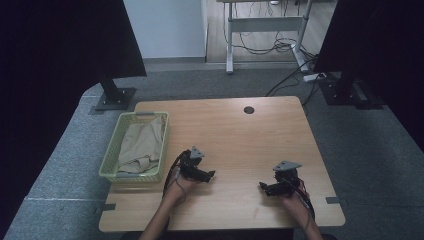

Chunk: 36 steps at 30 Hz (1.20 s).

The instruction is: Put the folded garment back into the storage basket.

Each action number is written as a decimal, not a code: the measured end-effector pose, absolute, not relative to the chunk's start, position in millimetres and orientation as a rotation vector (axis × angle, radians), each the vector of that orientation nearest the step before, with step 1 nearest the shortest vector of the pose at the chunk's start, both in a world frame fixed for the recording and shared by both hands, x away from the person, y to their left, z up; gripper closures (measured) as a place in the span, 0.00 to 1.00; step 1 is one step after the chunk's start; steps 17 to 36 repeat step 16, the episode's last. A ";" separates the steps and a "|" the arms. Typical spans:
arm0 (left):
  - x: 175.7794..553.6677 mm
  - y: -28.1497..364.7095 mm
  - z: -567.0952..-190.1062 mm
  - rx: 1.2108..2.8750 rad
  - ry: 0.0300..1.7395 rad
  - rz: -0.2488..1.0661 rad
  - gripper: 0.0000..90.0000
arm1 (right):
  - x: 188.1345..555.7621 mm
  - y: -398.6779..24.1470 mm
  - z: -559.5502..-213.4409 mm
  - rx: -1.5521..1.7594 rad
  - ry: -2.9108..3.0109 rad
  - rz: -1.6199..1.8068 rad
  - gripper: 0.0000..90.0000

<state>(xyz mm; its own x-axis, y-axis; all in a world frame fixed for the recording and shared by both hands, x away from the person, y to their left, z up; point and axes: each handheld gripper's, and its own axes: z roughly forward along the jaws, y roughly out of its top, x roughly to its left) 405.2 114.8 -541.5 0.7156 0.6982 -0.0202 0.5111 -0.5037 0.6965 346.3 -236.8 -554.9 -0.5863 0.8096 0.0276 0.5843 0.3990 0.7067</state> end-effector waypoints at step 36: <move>404.3 114.8 -551.9 2.224 0.913 0.367 0.00 | 346.1 -236.7 -554.9 1.206 2.345 0.991 0.03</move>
